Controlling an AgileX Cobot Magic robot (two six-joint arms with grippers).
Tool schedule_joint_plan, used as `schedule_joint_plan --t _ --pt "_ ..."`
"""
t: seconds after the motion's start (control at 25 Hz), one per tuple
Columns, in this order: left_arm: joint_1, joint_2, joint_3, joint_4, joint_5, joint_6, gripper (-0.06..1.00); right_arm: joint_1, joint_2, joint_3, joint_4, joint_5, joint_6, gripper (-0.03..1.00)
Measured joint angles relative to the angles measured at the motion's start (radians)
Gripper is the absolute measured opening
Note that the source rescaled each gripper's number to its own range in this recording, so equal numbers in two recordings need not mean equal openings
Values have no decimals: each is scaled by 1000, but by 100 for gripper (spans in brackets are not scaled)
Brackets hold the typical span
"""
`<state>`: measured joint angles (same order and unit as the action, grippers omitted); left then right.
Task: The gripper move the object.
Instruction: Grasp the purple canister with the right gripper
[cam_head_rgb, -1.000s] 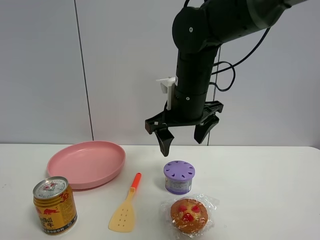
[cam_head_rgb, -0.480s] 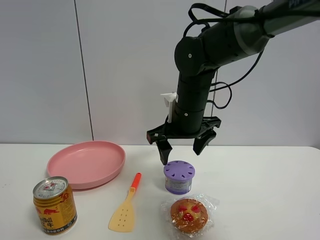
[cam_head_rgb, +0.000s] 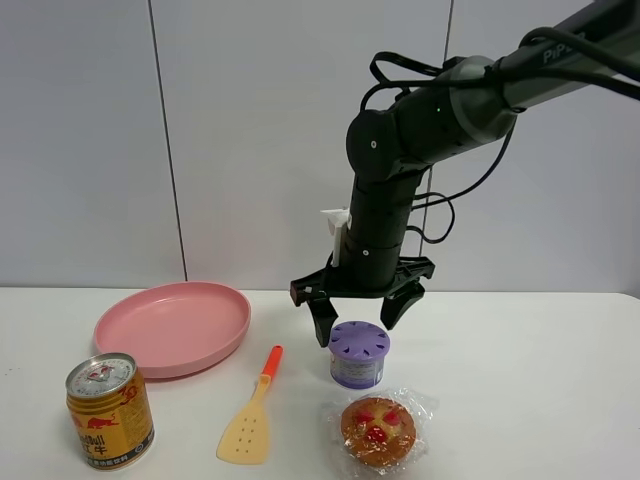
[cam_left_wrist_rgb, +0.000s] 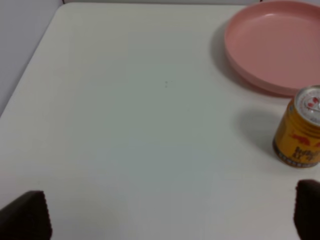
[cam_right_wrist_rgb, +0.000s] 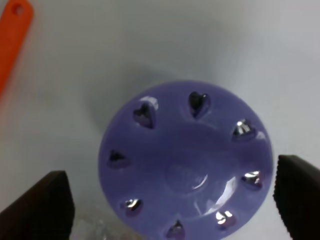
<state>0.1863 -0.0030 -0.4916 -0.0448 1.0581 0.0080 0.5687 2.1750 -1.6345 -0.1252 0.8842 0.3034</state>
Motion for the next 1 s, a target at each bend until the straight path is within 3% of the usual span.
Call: schedule_joint_plan --t 1.0 --pt "0 0 0 0 0 0 100 -23 47 0 34 -36 -1 42"
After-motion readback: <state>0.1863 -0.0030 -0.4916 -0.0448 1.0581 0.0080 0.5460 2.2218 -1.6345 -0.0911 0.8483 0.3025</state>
